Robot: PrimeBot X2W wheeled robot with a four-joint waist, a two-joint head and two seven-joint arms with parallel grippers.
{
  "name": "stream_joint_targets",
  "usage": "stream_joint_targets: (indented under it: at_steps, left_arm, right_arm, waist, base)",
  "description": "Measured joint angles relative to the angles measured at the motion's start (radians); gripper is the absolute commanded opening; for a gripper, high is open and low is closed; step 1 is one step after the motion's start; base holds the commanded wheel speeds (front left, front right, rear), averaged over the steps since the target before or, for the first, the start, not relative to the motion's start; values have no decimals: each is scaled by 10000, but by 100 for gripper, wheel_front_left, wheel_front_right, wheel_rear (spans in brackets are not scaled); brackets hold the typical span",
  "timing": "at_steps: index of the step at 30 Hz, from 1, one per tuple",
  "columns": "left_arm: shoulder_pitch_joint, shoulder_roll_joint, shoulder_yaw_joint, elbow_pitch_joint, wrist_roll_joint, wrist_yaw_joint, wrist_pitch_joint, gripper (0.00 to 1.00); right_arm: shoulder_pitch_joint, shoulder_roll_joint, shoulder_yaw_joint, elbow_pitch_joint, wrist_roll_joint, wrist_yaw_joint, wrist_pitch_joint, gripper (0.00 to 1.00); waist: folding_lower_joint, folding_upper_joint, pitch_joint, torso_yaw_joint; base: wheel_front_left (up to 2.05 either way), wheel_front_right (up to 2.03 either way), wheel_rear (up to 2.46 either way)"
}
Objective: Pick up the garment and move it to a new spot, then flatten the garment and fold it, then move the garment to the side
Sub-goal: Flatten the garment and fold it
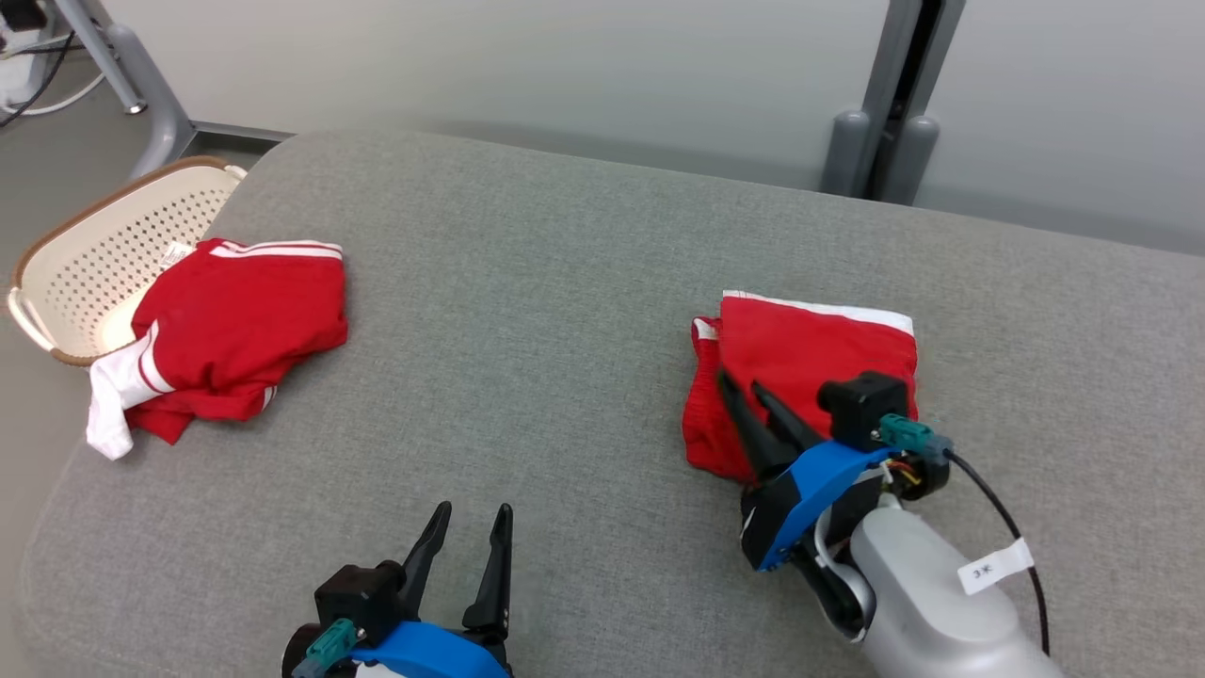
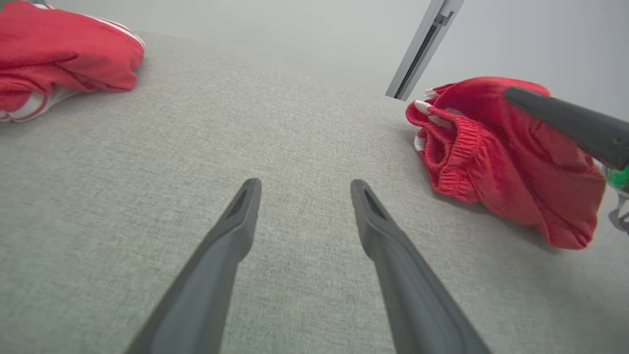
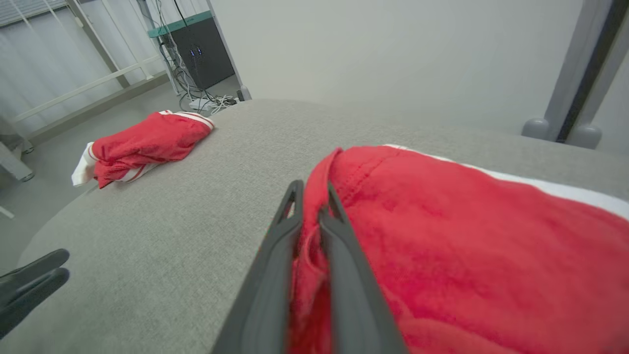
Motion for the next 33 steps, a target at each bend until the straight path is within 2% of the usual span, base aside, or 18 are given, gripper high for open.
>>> stream_joint_targets:
  at_steps: [1,5,9,14,20,24,28,33]
  left_arm:
    - [2,-2,19,17,-12,0,0,100]
    - [7,2,138,52,-12,0,0,100]
    - [55,-2,443,58,10,0,0,100]
    - [60,-6,897,-130,441,0,0,100]
    - [59,-4,1482,-439,1237,54,0,100]
    - [171,2,1728,-721,1756,186,-2,100]
    - [451,-6,1758,-920,2184,261,0,100]
    - [1011,0,1599,-1064,2523,339,0,100]
  right_arm:
    - [-2,2,341,-10,301,0,0,100]
    - [4,44,1350,105,1058,0,-2,100]
    - [8,44,1595,217,1250,0,-4,100]
    - [137,38,-10,-639,276,0,-13,100]
    - [1402,-31,-2809,-1672,-1507,0,-19,100]
    - [2195,-13,-4242,-2075,-2401,0,-19,100]
    - [2969,-2,-5124,-2213,-2775,0,-17,100]
    - [3895,17,-5302,-2054,-2654,0,-17,100]
  waist:
    - [-1,0,14,81]
    - [0,0,44,186]
    - [0,0,4,-17]
    - [0,0,-55,-498]
    - [-1,0,-224,-1084]
    - [-1,0,-372,-1421]
    - [-1,0,-530,-1725]
    - [-1,0,-750,-2023]
  base:
    - [0,0,0]
    - [0,0,0]
    - [0,0,0]
    - [0,0,0]
    - [0,0,0]
    - [0,0,0]
    - [0,0,0]
    - [0,0,0]
